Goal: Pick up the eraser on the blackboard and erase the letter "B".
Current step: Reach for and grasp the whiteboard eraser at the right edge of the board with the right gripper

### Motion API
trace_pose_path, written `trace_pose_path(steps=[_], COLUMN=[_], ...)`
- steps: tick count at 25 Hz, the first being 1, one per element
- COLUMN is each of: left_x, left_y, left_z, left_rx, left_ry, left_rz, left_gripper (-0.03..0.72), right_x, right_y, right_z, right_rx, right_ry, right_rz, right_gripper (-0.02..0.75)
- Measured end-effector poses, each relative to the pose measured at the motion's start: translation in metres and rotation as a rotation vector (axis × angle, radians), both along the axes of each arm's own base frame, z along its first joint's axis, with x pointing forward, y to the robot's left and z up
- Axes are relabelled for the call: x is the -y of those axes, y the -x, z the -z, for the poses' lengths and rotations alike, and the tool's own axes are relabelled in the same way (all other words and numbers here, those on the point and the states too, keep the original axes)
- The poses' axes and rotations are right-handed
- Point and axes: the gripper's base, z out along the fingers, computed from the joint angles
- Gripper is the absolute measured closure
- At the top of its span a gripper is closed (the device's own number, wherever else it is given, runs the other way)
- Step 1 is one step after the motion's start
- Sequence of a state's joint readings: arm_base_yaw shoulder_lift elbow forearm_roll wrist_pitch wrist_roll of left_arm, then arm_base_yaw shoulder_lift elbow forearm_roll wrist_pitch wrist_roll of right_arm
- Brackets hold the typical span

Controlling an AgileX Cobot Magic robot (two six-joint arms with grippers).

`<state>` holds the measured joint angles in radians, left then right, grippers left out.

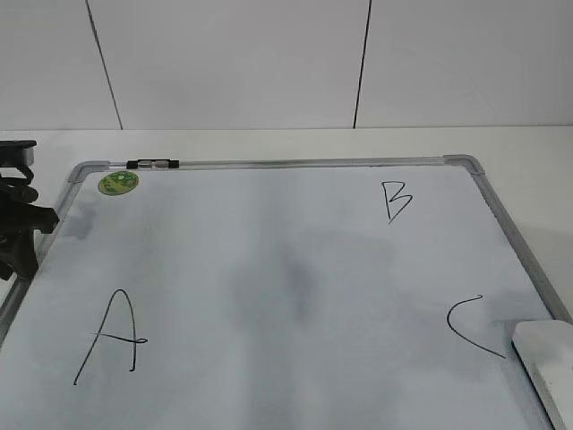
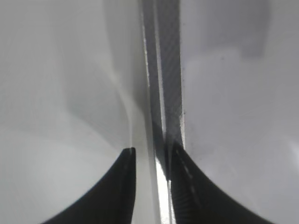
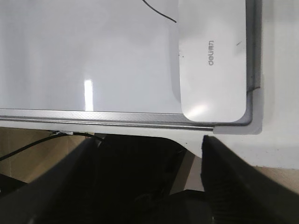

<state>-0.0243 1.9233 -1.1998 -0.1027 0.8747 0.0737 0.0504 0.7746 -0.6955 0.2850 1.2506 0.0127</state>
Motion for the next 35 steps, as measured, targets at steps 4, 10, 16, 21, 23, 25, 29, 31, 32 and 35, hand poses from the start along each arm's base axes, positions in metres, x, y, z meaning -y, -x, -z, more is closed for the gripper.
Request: trace_pose_path(steps=[4, 10, 16, 21, 23, 25, 29, 31, 32, 35], left_x=[0.001, 0.002, 0.002, 0.002, 0.002, 0.002, 0.002, 0.002, 0.002, 0.002], left_y=[0.0, 0.0, -0.001, -0.001, -0.001, -0.001, -0.001, -0.001, -0.001, -0.001], left_z=[0.0, 0.001, 0.002, 0.002, 0.002, 0.002, 0.002, 0.002, 0.002, 0.002], left_rx=[-0.002, -0.01, -0.02, -0.021, -0.021, -0.021, -0.023, -0.023, -0.023, -0.023], left_ry=[0.006, 0.018, 0.018, 0.019, 0.019, 0.019, 0.019, 0.019, 0.019, 0.019], left_rz=[-0.006, -0.02, -0.022, -0.023, -0.023, -0.023, -0.023, -0.023, -0.023, -0.023], left_gripper=[0.575, 0.648, 0.648, 0.648, 0.648, 0.648, 0.648, 0.648, 0.648, 0.648], right_x=[0.0, 0.0, 0.004, 0.01, 0.01, 0.01, 0.009, 0.009, 0.009, 0.008], right_y=[0.0, 0.0, 0.0, -0.004, -0.01, -0.018, -0.039, -0.048, -0.052, -0.064], right_z=[0.0, 0.0, 0.001, 0.005, 0.008, 0.012, 0.025, 0.033, 0.036, 0.048], right_rx=[0.0, 0.0, -0.004, -0.026, -0.053, -0.067, -0.115, -0.156, -0.17, -0.206], right_ry=[0.0, 0.0, 0.043, 0.109, 0.115, 0.116, 0.122, 0.129, 0.133, 0.145], right_rz=[0.0, 0.0, 0.025, 0.04, 0.04, 0.044, 0.046, 0.032, 0.022, 0.002], right_gripper=[0.206, 0.206, 0.183, 0.078, 0.071, 0.069, 0.069, 0.069, 0.069, 0.069])
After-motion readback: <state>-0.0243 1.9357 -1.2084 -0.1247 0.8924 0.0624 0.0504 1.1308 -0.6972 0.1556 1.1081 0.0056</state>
